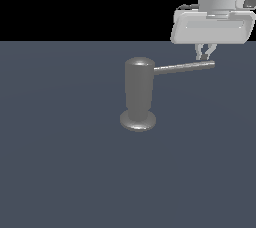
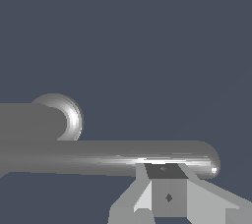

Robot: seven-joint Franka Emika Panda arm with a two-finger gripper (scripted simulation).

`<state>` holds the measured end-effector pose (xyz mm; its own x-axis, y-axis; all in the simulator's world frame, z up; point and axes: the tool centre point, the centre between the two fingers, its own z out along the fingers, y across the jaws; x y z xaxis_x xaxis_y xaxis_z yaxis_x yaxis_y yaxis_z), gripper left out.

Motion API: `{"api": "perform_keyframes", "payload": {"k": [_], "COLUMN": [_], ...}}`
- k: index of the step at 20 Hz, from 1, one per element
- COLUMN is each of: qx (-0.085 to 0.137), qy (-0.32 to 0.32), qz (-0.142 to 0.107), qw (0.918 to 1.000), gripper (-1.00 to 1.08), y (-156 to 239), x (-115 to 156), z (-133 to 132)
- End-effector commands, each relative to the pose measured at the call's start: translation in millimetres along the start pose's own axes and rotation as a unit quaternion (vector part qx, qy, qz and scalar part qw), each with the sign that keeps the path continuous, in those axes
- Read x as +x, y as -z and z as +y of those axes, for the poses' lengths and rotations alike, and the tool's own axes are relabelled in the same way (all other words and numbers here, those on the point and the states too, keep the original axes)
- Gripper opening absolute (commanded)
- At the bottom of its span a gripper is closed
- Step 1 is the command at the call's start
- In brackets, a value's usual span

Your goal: Turn on the faucet by rotating a designated handle.

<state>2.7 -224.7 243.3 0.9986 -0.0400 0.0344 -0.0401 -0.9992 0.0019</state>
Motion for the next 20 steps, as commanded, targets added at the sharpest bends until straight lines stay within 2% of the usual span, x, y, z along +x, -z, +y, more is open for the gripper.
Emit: {"api": "perform_keyframes", "payload": {"k": [1, 20], "qx": [0.001, 0.001], "qy": [0.003, -0.004], "qz": [-0.003, -0.010], "qw": [1.0000, 0.9999], "gripper": [-1.00, -1.00], "y": [-7, -16], "x": [10, 61], "z": [-5, -6]}}
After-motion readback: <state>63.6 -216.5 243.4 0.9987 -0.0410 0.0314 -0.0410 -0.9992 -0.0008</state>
